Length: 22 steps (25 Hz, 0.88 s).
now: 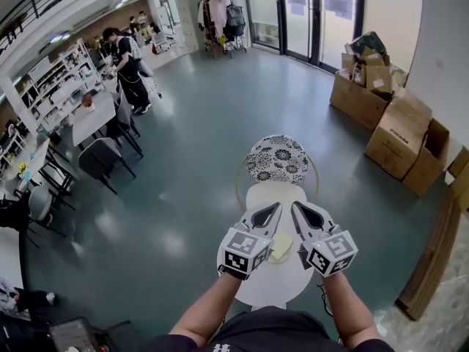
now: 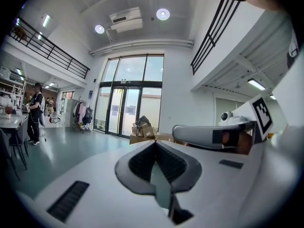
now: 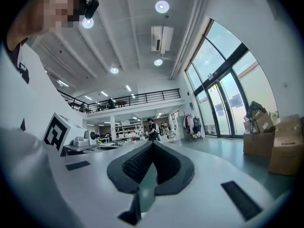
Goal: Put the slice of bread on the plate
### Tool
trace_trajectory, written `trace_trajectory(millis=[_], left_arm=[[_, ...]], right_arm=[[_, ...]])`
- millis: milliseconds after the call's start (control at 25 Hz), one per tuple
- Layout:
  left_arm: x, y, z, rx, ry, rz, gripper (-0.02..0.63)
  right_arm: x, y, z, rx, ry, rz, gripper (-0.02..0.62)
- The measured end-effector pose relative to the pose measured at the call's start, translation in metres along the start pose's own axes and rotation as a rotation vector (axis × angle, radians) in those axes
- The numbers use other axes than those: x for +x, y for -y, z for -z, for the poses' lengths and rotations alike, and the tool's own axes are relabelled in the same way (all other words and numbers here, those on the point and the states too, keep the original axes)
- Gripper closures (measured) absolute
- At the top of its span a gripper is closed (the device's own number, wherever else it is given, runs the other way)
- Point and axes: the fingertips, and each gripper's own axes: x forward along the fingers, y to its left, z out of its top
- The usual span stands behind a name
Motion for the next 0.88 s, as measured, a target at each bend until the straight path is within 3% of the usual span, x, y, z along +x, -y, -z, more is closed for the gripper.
trace_trajectory(millis=[880], left_arm=[[-0.0005,-0.0063,-0.0006,-0.008,0.007,0.009,0.600]], right_arm=[[0.0066,-0.0004,-0.0042,0.003,0.005,0.013,0.589]])
